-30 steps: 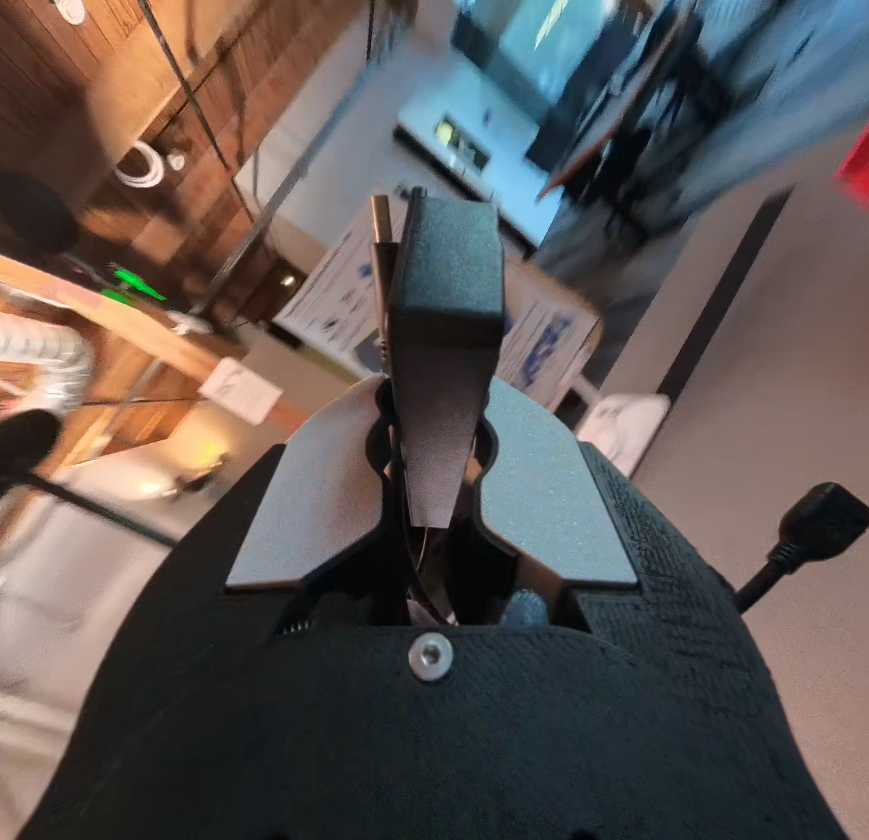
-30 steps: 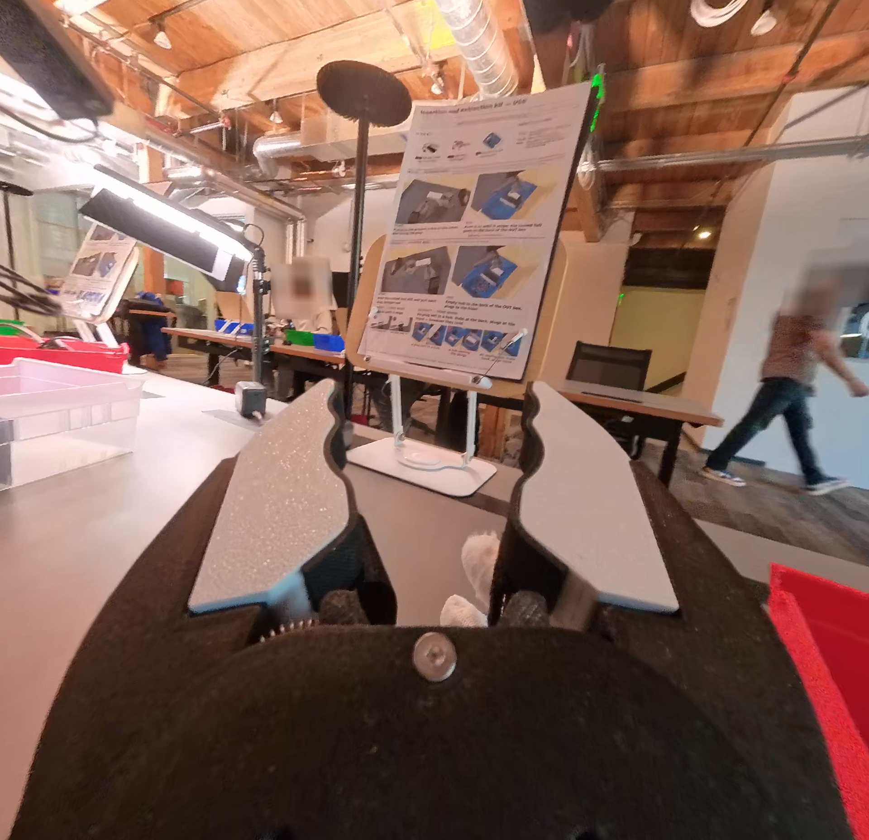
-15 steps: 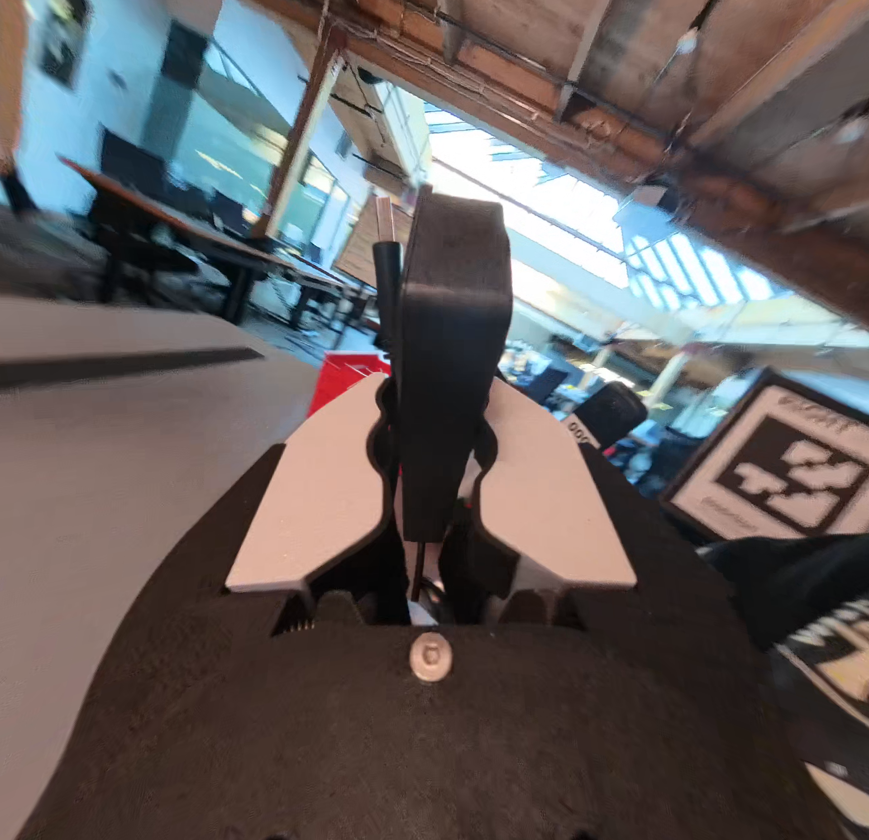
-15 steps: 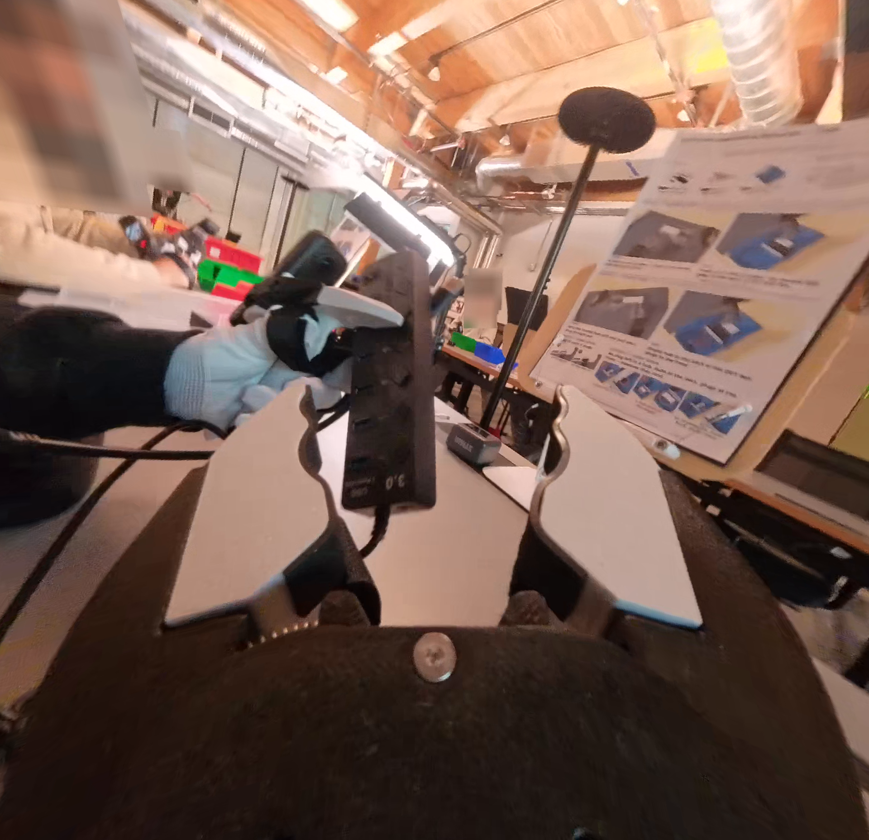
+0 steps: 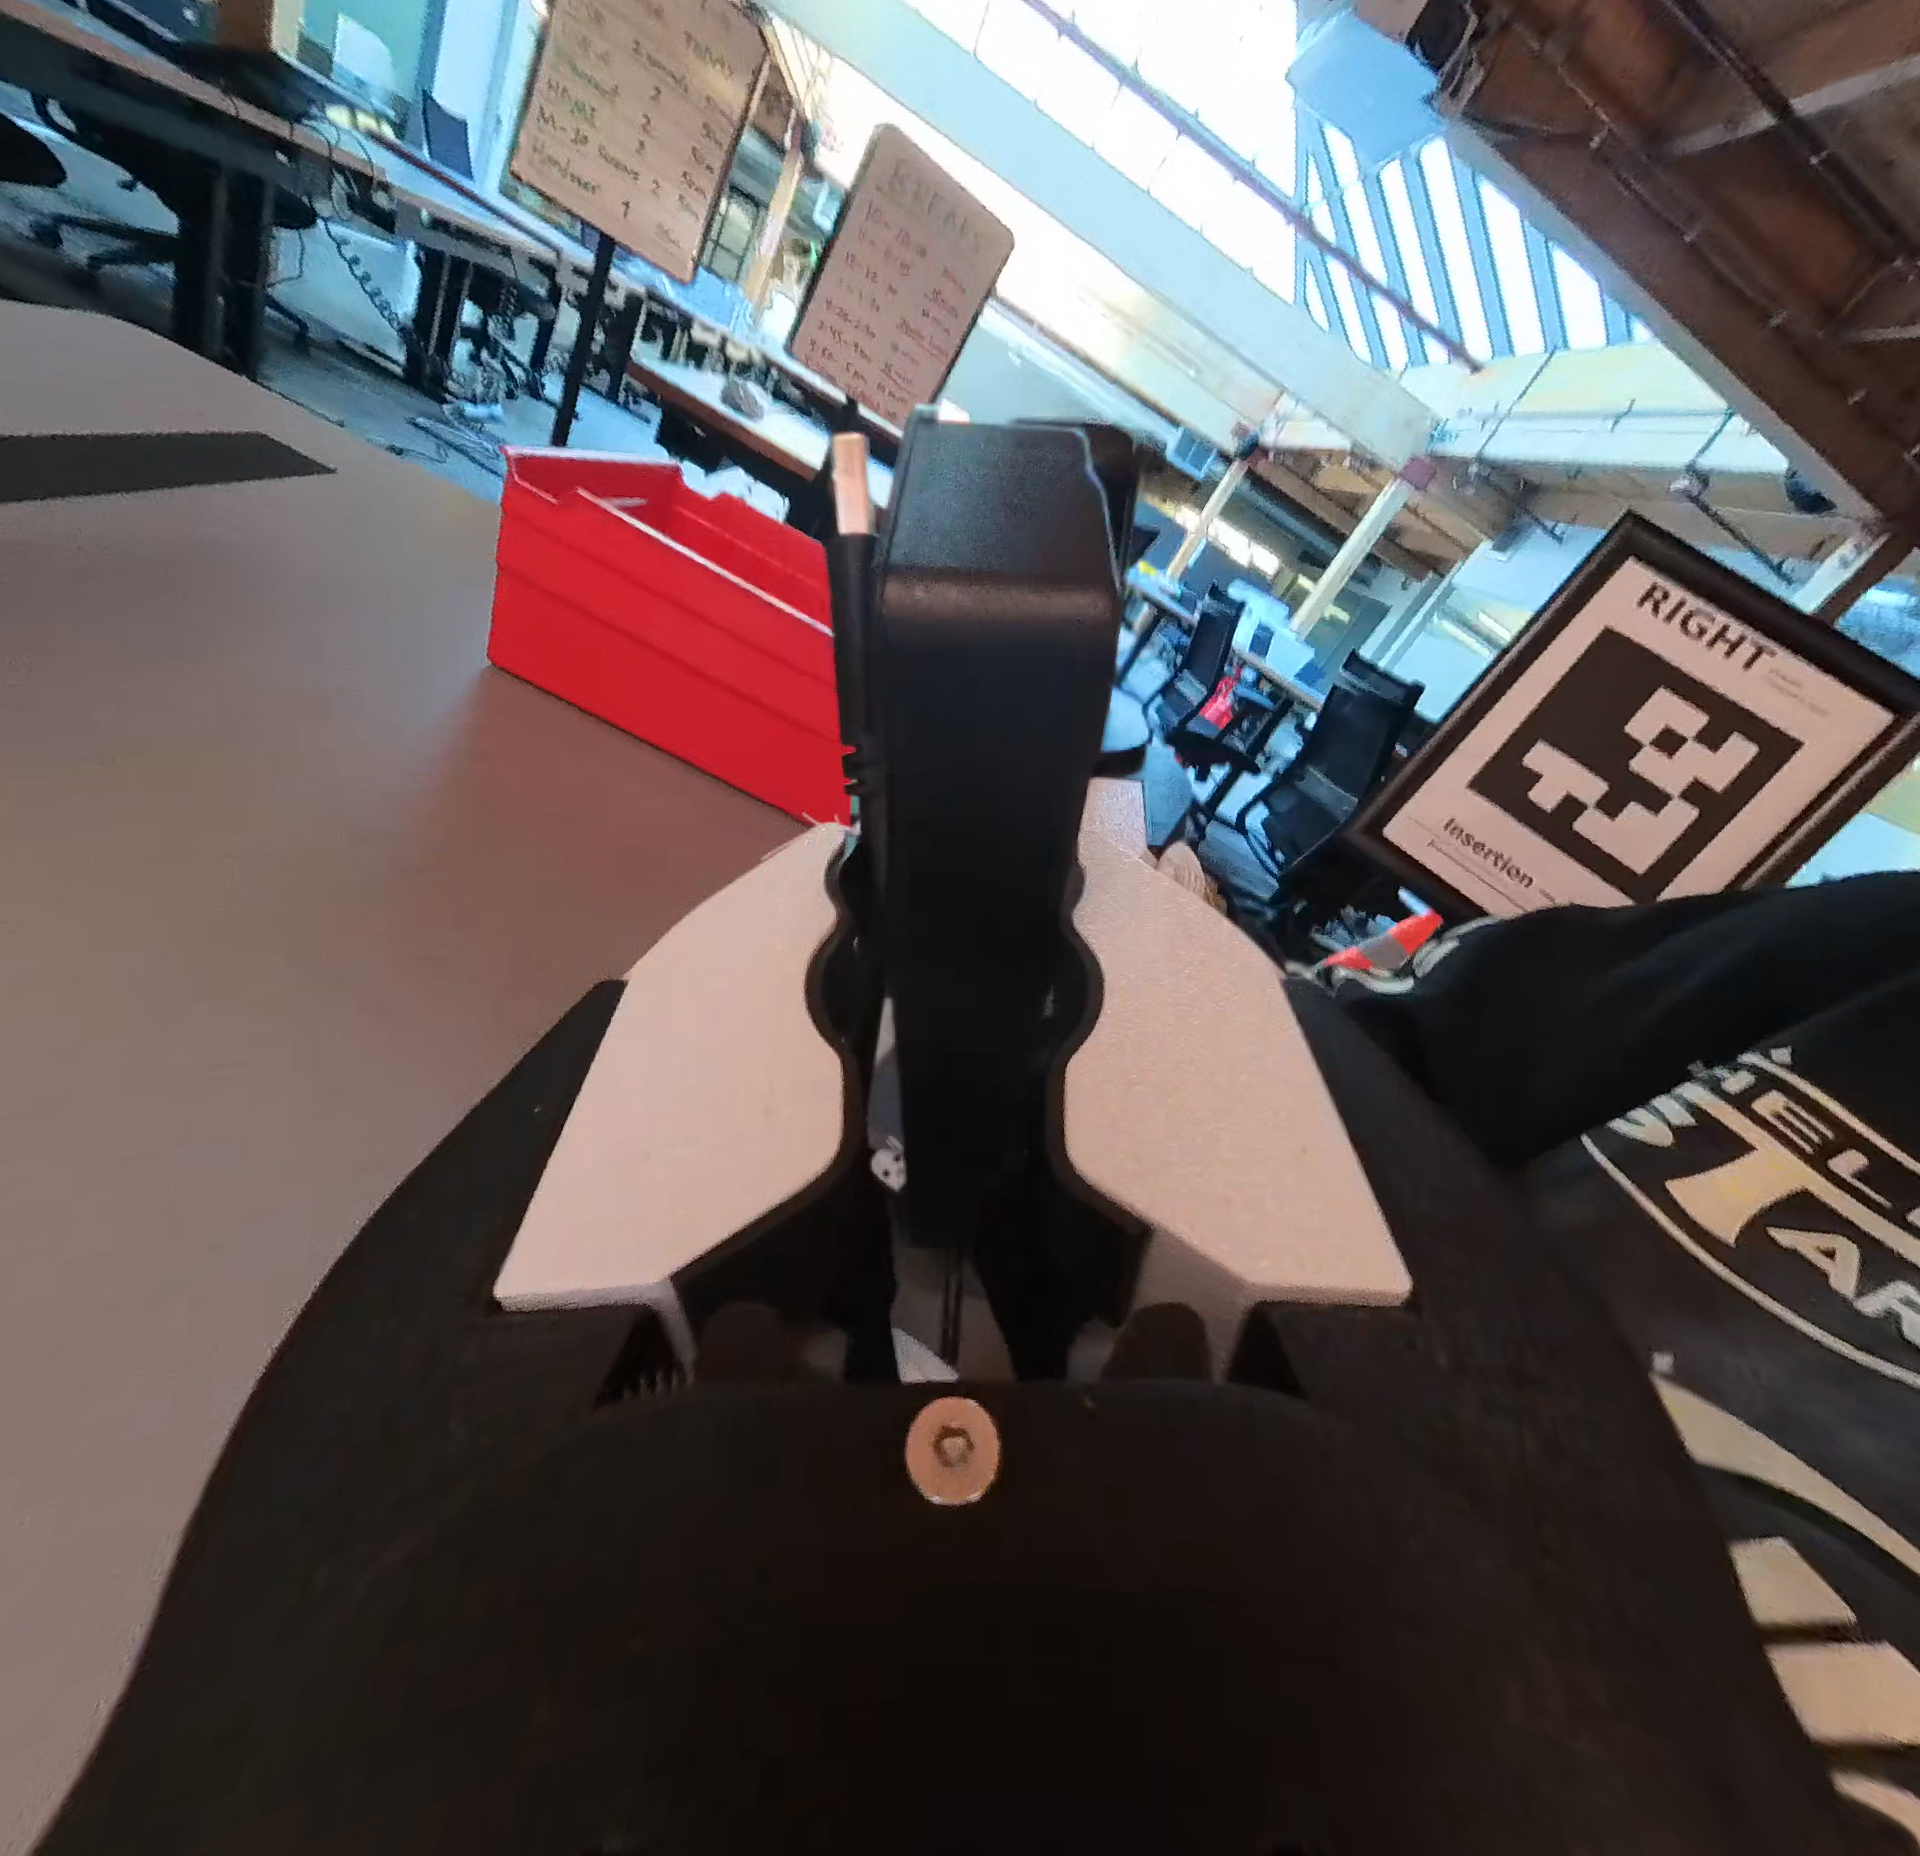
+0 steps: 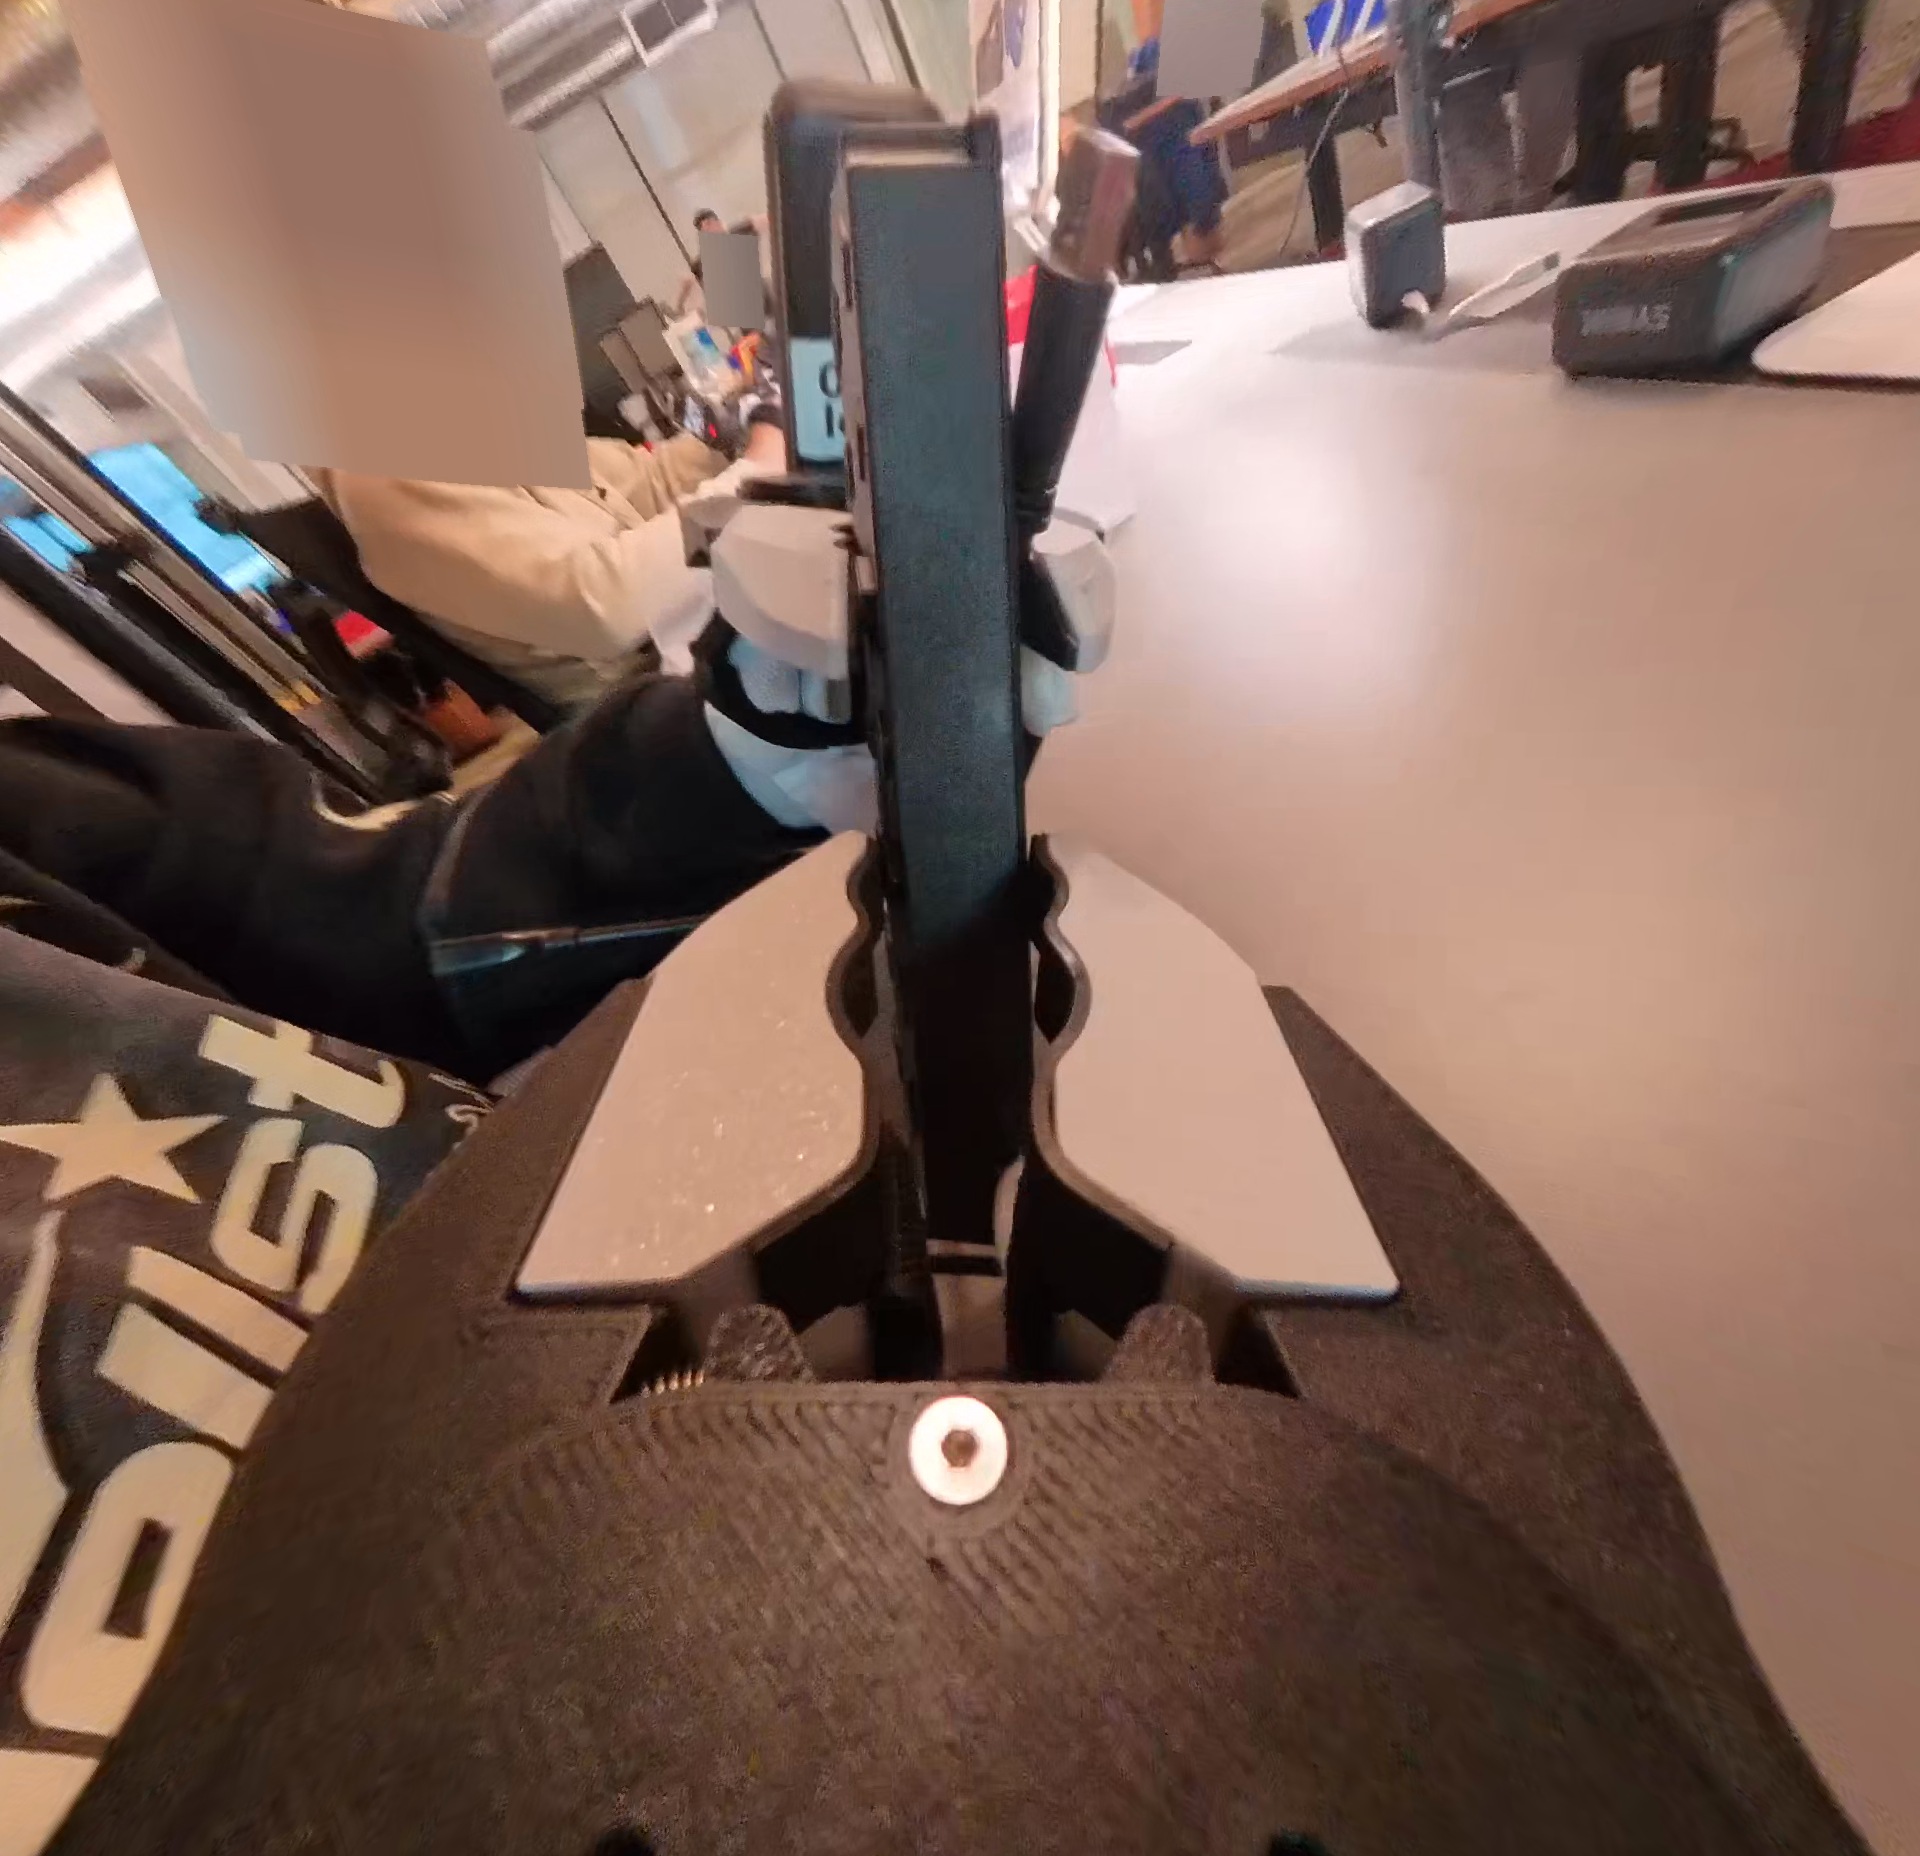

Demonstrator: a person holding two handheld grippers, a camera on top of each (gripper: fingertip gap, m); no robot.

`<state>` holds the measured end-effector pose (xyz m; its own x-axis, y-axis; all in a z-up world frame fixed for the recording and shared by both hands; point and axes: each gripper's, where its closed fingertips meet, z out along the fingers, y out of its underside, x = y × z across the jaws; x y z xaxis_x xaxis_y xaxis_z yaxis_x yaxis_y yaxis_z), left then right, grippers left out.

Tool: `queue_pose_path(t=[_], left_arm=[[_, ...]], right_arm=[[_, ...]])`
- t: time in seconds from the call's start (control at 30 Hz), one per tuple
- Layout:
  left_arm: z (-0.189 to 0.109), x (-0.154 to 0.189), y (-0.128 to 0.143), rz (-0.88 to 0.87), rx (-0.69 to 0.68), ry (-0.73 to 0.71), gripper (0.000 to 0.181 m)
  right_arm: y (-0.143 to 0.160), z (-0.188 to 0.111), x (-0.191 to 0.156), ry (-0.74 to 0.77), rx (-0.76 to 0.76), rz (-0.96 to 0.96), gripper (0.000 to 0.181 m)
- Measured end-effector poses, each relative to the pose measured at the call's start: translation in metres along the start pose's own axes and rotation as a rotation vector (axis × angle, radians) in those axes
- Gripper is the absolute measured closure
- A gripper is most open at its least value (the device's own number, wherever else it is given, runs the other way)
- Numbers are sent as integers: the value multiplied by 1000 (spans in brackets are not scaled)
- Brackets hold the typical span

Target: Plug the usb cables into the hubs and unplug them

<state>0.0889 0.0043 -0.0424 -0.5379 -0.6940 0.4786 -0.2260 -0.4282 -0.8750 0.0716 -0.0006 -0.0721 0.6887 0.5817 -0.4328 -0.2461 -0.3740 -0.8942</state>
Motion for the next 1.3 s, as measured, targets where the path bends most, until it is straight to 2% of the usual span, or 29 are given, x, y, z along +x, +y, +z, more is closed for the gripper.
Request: queue_pose_path(t=[0.03,0.1,0.2,0.27,0.3,0.33,0.4,0.47,0.57,0.67,0.8,0.97,1.0,1.03,1.07,1.17,1.23,1.3], left_arm=[[0,-1,-4,-2,36,-2,143],[-4,-3,-10,1,81,2,131],[-2,-3,3,81,-16,10,127],[4,1,11,97,-48,29,126],[7,5,12,92,-40,51,128],[8,9,13,90,-39,66,143],[4,12,11,106,-48,86,155],[1,13,13,115,-92,89,156],[-3,11,23,104,-184,92,156],[-2,17,42,80,-291,159,155],[2,27,59,74,-404,200,155],[2,35,67,96,-463,217,155],[3,35,68,95,-466,221,154],[4,36,69,89,-465,223,154],[5,36,70,83,-467,224,154],[11,33,65,25,-407,217,154],[13,31,70,5,-415,226,140],[17,27,78,13,-431,214,136]], right_arm=[[-4,-2,-1,-12,31,15,155],[-16,-8,-2,-32,110,41,156],[-30,-18,0,-47,215,79,155],[-28,-16,1,-30,206,64,155],[-26,-13,0,-29,192,53,155],[-23,-10,-3,-43,177,46,155],[-23,-9,-6,-63,172,35,155],[-29,-12,-9,-91,204,43,154],[-56,-29,-13,-127,406,57,141],[-75,-49,-8,-85,572,24,129],[-77,-49,-10,-24,567,-63,109],[-54,-26,-29,-183,359,18,121],[-48,-22,-35,-228,313,25,128],[-42,-19,-38,-247,264,23,147],[-37,-16,-35,-219,229,21,155],[-41,-23,-28,-167,249,-11,156],[-55,-34,-25,-161,366,15,157],[-66,-45,-20,-142,463,30,157]])
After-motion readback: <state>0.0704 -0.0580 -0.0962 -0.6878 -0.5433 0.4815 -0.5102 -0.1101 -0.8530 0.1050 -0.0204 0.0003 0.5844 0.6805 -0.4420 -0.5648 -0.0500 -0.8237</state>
